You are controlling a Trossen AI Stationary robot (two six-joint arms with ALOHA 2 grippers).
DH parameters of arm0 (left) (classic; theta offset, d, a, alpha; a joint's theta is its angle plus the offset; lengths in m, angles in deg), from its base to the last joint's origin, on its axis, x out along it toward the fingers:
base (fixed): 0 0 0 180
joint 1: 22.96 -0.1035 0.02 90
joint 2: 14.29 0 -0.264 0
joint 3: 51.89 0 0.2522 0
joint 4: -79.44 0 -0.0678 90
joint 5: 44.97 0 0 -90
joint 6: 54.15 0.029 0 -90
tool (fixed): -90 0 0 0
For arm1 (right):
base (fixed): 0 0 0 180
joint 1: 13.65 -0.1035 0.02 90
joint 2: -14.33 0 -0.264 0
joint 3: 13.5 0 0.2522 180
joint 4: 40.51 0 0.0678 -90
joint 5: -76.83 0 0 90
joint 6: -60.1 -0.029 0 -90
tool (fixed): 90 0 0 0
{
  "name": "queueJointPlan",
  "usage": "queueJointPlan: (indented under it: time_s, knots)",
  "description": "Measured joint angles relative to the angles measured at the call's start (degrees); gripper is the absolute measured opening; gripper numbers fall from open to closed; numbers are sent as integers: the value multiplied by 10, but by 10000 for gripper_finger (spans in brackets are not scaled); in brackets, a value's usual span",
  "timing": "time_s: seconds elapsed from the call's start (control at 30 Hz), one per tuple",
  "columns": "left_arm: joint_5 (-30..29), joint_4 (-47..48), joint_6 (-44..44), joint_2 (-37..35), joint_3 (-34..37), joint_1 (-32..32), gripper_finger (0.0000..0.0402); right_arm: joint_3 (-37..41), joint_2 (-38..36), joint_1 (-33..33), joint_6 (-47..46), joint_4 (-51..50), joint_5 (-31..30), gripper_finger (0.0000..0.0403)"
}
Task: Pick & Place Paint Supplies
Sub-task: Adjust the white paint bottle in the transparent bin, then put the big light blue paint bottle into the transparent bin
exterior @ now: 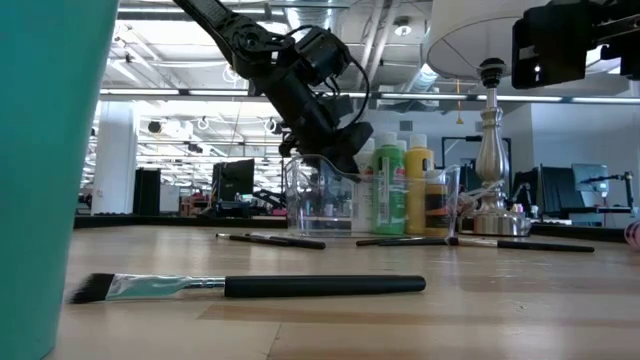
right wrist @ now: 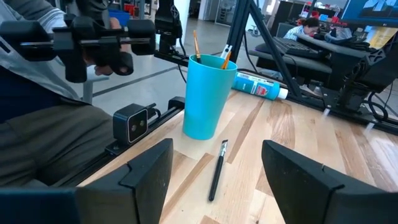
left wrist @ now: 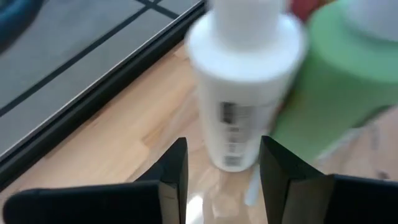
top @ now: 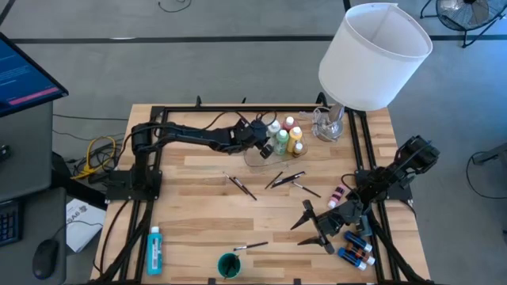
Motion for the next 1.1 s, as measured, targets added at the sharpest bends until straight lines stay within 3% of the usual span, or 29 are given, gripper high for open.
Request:
queueJointPlan:
  time_s: [1.1]
  knots:
    - [37, -30, 31, 25, 0, -19, 94, 0, 0, 0, 6, 0, 0, 240]
